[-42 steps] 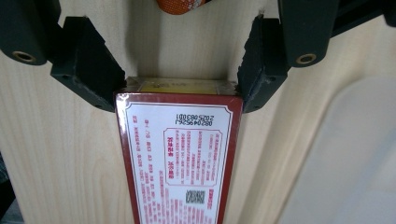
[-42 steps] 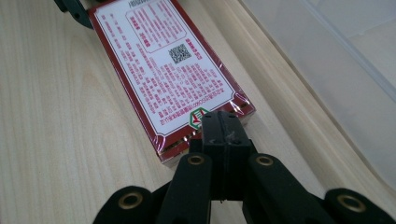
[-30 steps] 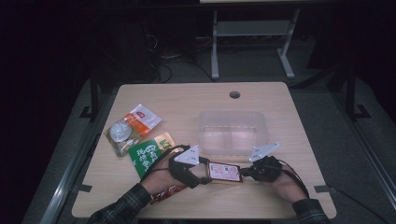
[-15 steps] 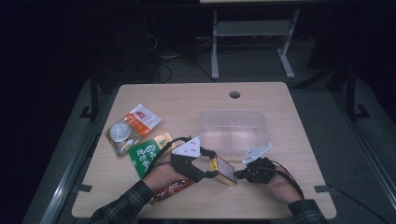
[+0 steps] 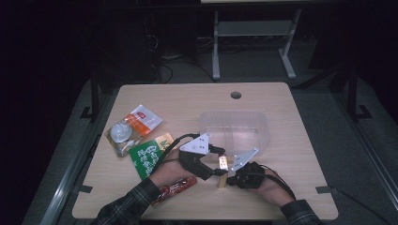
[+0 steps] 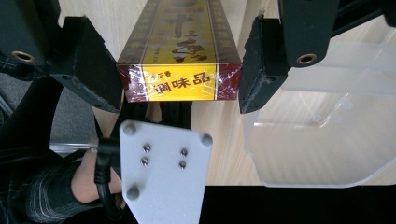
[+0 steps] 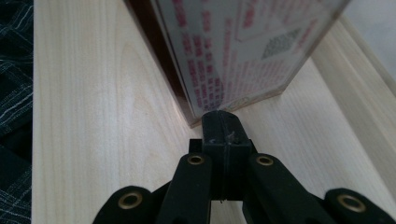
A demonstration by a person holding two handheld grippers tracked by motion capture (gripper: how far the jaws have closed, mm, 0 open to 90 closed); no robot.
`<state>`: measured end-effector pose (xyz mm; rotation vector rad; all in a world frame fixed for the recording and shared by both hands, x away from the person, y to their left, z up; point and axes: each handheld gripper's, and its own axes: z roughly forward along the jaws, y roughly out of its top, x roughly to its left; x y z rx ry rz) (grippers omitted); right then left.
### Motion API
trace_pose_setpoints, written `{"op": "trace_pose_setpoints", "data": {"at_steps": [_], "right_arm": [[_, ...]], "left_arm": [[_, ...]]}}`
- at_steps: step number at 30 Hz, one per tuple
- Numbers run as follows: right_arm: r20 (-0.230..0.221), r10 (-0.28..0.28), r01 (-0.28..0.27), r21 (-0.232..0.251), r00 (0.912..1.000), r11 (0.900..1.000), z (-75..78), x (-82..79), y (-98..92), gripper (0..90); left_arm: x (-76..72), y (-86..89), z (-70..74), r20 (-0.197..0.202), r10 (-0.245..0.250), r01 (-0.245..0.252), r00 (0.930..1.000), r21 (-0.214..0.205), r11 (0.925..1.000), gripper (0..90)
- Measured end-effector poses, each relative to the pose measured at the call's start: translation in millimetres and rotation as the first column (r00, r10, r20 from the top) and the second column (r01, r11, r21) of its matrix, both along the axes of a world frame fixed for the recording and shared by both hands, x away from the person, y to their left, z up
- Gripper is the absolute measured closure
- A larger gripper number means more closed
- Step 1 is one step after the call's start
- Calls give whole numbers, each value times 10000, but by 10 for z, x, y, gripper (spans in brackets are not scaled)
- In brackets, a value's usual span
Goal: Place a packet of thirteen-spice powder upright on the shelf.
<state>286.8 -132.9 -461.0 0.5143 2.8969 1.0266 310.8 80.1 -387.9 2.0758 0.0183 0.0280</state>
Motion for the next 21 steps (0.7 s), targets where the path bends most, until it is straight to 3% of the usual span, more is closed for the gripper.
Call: {"op": "trace_pose_setpoints", "data": {"at_steps": [8,10,14,21], "right_arm": [[77,-246,243,323,9997,9992,56,6,-89,898],[-160,-483,490,456,9987,9978,79,-11,-109,896],[-19,-547,547,510,9985,9972,89,-6,-142,869],[225,-846,828,731,9962,9939,144,-18,-232,744]], "left_arm": [[2,14,16,-137,128,-127,9998,39,9999,307],[7,25,18,-203,171,-171,9996,39,9998,294],[7,43,16,-302,221,-220,9993,38,9997,289],[-3,105,44,-384,297,-299,9988,-62,9995,267]]}}
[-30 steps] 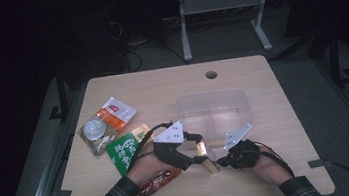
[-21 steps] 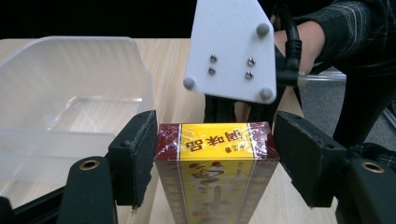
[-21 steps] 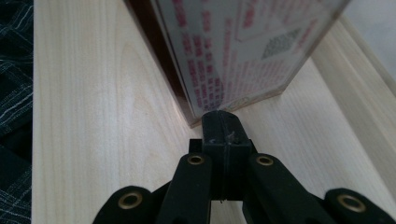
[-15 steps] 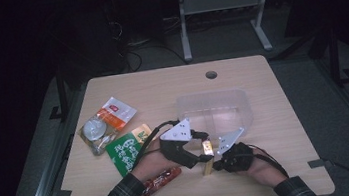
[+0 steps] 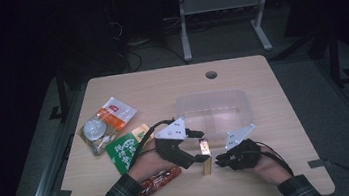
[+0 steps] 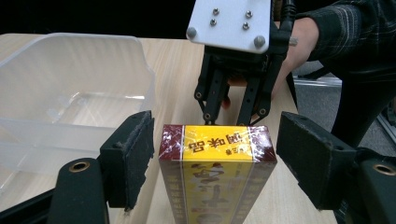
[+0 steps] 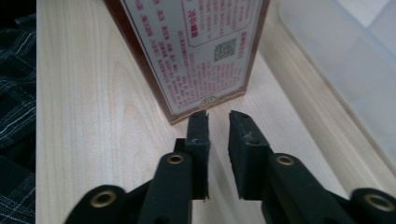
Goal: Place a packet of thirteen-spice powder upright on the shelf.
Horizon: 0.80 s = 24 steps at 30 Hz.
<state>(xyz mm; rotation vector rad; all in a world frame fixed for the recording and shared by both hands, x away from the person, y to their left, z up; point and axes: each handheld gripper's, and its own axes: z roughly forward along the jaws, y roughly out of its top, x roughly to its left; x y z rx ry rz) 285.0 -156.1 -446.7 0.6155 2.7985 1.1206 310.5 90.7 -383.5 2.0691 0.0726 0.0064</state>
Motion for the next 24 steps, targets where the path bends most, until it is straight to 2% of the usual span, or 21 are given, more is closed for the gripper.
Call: {"op": "trace_pose_setpoints", "data": {"at_steps": [1,2,4,6,7,14,16,22,24], "right_arm": [[-58,-92,92,51,9999,9999,8,-8,-6,721],[77,-37,37,11,10000,10000,12,0,-23,695],[-138,-208,211,228,9997,9995,34,-14,-48,648],[-65,-192,194,256,9998,9995,38,-10,-71,630],[-136,-329,333,344,9994,9989,47,-12,-115,588],[-121,-436,441,442,9990,9981,65,-19,-226,523],[-11,-447,447,480,9990,9978,79,-24,-252,494],[-20,-410,410,517,9992,9978,89,-23,-267,476],[6,-302,301,604,9995,9977,92,-12,-273,465]], "left_arm": [[-4,7,4,18,30,-30,10000,13,10000,261],[-4,7,4,18,30,-30,10000,13,10000,256],[-16,55,28,-8,49,-49,10000,-2,10000,249],[-26,79,35,-19,95,-95,10000,-11,10000,242],[-38,143,38,-84,175,-175,9998,10,9998,237],[-44,382,-22,-130,772,-768,9969,293,9966,229],[-40,497,-100,-278,1118,-1104,9933,494,9927,228],[-88,664,-203,-381,1582,-1546,9867,857,9843,220],[-127,767,-235,-407,1853,-1802,9818,1046,9780,216]]}}
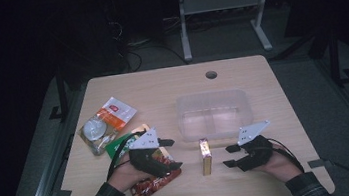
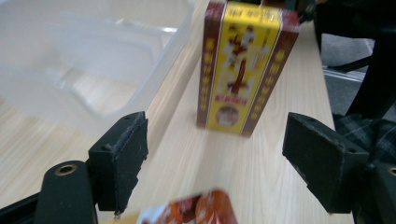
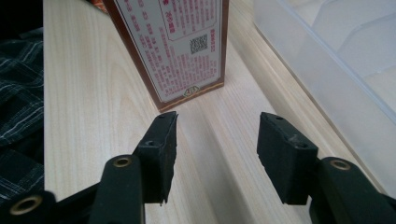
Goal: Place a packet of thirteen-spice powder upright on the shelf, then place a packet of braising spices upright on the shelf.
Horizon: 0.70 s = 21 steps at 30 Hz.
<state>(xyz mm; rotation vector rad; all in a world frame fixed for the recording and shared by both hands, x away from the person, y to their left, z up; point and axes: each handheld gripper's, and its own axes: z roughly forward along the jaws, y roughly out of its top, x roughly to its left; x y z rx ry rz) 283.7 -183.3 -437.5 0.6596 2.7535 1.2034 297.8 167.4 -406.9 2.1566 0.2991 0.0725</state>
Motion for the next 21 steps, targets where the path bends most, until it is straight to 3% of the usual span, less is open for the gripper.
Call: {"op": "trace_pose_setpoints", "data": {"at_steps": [4,12,14,21], "right_arm": [[-22,41,-41,73,10000,10000,17,1,-1,460],[26,227,-228,471,9997,9986,121,41,-63,342],[84,324,-328,569,9994,9978,153,44,-75,325],[429,737,-770,819,9964,9937,340,49,-57,276]], "left_arm": [[-40,103,-40,-17,289,-289,9996,168,9994,211],[-158,396,-153,-108,1107,-1097,9938,696,9915,171],[-188,495,-186,-261,1406,-1382,9897,787,9873,156],[-234,648,-289,-700,1777,-1700,9816,1035,9800,145]]}}
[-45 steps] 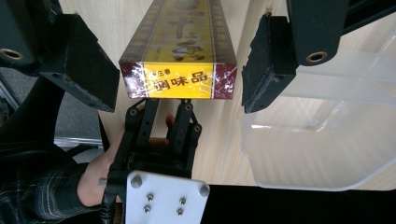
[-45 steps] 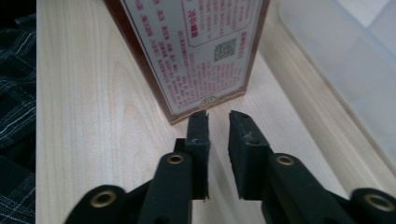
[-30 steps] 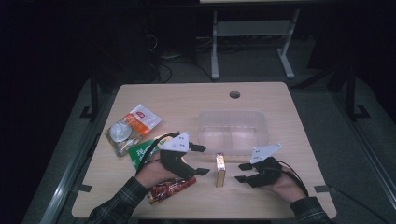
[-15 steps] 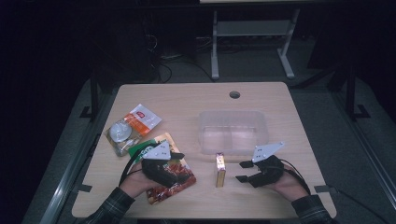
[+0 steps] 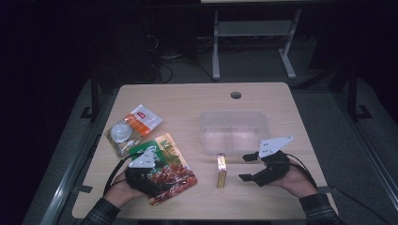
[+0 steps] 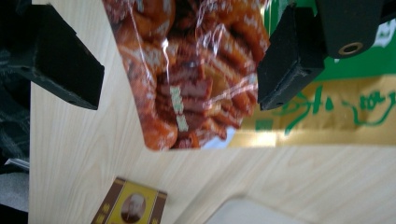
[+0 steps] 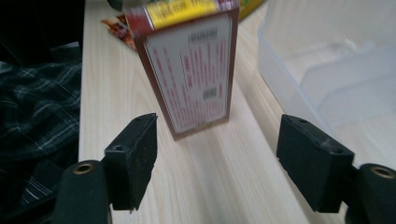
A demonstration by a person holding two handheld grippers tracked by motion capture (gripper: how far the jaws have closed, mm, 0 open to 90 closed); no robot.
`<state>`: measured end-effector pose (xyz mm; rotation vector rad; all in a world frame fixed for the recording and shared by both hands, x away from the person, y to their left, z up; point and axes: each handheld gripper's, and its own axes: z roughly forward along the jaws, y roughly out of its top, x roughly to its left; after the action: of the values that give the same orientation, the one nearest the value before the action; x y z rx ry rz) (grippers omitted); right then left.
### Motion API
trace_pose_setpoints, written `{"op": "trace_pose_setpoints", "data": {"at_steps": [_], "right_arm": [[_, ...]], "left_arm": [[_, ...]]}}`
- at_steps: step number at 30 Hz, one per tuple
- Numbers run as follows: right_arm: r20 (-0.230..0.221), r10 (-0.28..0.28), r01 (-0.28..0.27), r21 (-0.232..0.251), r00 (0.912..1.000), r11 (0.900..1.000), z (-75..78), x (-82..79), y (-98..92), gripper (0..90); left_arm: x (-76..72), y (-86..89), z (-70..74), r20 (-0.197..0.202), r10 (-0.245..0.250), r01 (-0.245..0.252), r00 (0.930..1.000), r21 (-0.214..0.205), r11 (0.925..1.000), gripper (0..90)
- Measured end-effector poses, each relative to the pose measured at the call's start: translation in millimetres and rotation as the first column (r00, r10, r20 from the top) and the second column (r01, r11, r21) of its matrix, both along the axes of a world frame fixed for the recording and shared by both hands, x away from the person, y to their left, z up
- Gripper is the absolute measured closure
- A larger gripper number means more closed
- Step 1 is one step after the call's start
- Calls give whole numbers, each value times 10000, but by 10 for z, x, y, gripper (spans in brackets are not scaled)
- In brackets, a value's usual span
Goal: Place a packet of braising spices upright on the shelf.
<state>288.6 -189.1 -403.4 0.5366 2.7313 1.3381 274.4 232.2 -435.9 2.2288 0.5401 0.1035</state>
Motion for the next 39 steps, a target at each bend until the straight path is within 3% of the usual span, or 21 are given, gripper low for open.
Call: {"op": "trace_pose_setpoints", "data": {"at_steps": [7,18,27,31,39], "right_arm": [[379,644,-646,39,9972,9979,218,50,124,222],[573,1739,-1722,-338,9831,9845,412,183,461,176],[708,2352,-2294,-821,9694,9699,379,247,678,161],[573,2369,-2311,-927,9698,9685,335,240,712,172],[588,2641,-2559,-1189,9627,9594,230,286,770,226]], "left_arm": [[33,32,-22,36,72,-72,10000,-31,10000,145],[26,-26,-48,-19,-457,457,9990,-123,9989,145],[18,-52,-47,28,-498,498,9988,-207,9985,145],[13,-67,-40,43,-576,577,9983,-247,9980,145],[-29,-32,-38,100,-459,461,9989,-176,9988,145]]}}
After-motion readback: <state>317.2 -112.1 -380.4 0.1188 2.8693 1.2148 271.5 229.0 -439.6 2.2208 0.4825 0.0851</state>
